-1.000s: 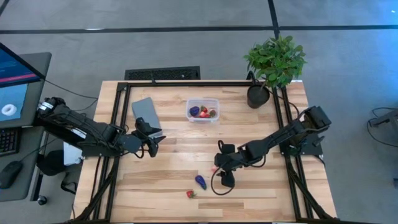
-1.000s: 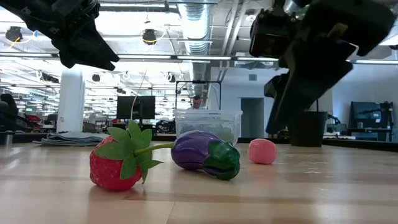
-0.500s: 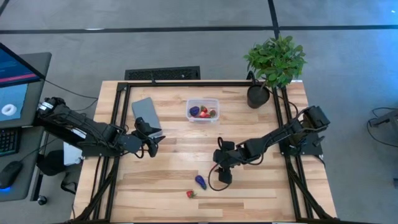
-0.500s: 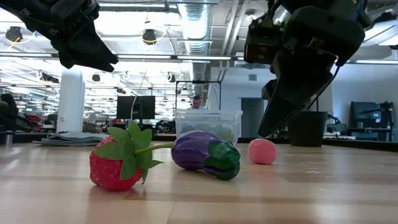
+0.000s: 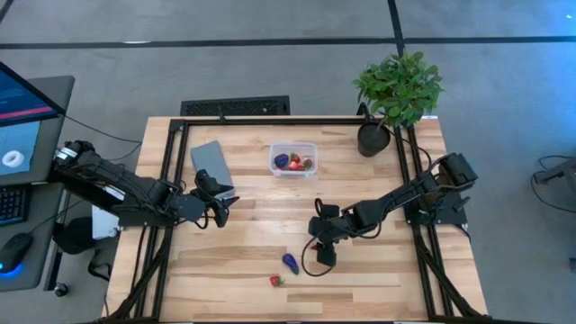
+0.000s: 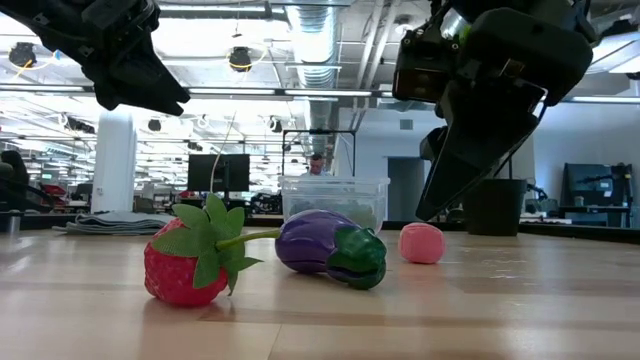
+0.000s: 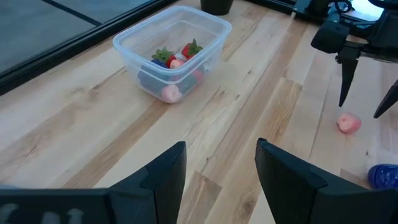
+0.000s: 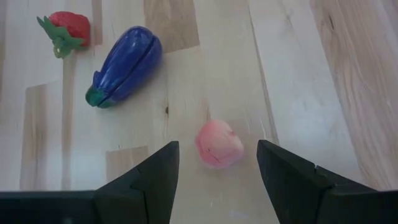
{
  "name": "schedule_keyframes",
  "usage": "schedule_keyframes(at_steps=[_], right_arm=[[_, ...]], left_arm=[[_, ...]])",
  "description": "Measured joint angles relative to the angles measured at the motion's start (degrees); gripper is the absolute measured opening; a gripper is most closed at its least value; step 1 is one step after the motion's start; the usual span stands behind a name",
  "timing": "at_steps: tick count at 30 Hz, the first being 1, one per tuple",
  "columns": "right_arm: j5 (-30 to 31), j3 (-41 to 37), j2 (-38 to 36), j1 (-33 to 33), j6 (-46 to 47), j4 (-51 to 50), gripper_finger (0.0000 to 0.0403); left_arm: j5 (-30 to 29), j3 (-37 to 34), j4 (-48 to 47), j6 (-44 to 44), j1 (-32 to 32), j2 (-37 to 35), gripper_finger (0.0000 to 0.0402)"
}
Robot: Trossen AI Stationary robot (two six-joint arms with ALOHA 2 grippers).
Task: Pick and placing Produce into tupperware
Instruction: Put the peach into the transparent bin
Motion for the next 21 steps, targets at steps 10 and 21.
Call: schedule_keyframes(at_steps=[10,21], right_arm=[[0.6,0.1,1.3,-1.0,-2.4,0.5,0.024],[-2.1,0.1,4.8,-0.6,-2.0,2.6,0.024]], left_arm=[[0.0,0.0,0.0,0.0,0.0,0.0,0.018],[0.0,0.0,-0.6,0.0,0.0,0.0,0.018]])
